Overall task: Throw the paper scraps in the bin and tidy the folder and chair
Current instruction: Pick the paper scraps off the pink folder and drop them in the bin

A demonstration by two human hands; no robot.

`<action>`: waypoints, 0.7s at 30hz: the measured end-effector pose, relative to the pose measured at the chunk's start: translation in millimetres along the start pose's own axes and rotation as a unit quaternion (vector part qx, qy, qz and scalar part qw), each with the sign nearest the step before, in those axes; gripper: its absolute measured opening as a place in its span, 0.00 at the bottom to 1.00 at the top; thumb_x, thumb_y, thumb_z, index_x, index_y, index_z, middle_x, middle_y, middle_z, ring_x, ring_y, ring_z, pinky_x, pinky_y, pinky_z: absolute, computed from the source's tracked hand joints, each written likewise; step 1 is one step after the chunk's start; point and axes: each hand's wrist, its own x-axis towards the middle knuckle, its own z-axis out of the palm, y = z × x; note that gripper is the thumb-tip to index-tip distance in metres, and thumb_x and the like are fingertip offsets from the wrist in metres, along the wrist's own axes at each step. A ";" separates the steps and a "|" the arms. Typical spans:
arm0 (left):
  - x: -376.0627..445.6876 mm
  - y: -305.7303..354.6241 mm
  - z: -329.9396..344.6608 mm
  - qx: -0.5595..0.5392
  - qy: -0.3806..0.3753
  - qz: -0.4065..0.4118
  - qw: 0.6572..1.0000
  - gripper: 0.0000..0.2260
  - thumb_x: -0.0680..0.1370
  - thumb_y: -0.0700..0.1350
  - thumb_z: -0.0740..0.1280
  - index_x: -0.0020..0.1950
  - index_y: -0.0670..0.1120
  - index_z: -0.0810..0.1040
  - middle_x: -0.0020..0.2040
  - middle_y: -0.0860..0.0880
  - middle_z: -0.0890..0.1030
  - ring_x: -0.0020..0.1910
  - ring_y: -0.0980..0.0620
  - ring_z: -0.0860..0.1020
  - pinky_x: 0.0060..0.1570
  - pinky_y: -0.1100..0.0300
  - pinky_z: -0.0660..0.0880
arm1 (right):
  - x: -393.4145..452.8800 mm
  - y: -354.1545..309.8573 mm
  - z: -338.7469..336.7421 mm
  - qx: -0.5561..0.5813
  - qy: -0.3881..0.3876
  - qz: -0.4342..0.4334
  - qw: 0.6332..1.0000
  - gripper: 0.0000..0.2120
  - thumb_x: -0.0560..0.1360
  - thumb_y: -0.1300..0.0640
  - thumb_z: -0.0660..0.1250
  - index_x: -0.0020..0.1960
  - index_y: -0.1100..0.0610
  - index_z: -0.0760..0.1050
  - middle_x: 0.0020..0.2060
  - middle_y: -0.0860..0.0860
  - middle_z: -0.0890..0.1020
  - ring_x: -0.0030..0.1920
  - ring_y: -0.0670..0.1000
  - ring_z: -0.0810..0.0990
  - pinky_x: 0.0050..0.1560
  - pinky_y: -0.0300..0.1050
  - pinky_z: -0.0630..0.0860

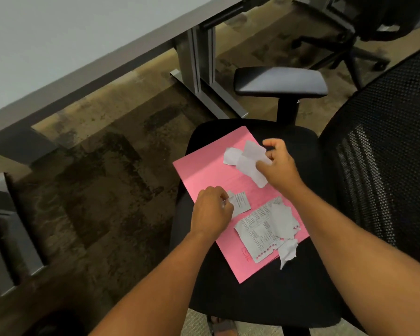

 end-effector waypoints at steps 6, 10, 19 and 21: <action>-19.7 -22.7 -6.8 -0.154 0.052 -0.076 0.984 0.14 0.79 0.42 0.66 0.64 0.51 0.76 0.56 0.54 0.78 0.52 0.57 0.78 0.41 0.69 0.74 | 27.6 -19.5 34.2 -0.055 -0.117 0.010 0.992 0.36 0.77 0.57 0.68 0.79 0.53 0.53 0.50 0.52 0.76 0.56 0.55 0.77 0.53 0.50 0.74; -27.9 -43.9 -18.2 -0.168 0.101 -0.088 0.977 0.14 0.79 0.42 0.65 0.65 0.46 0.78 0.57 0.50 0.81 0.52 0.55 0.79 0.45 0.69 0.73 | 37.8 -16.3 52.7 -0.191 -0.109 0.011 0.975 0.24 0.75 0.57 0.69 0.69 0.60 0.66 0.60 0.60 0.78 0.61 0.61 0.77 0.56 0.50 0.73; -49.7 -82.6 -45.0 -0.248 0.172 -0.136 0.944 0.10 0.78 0.40 0.67 0.58 0.44 0.82 0.54 0.48 0.83 0.50 0.54 0.81 0.51 0.53 0.81 | 24.0 -10.6 73.3 -0.248 -0.014 0.021 0.969 0.11 0.75 0.52 0.69 0.52 0.59 0.79 0.49 0.58 0.83 0.46 0.57 0.78 0.43 0.46 0.70; -54.4 -89.8 -51.7 -0.254 0.186 -0.137 0.939 0.09 0.78 0.40 0.68 0.57 0.45 0.82 0.52 0.49 0.84 0.49 0.56 0.81 0.49 0.56 0.81 | 8.8 -12.9 84.0 -0.218 0.007 0.003 0.976 0.11 0.76 0.51 0.68 0.52 0.59 0.79 0.48 0.57 0.83 0.43 0.55 0.76 0.43 0.45 0.69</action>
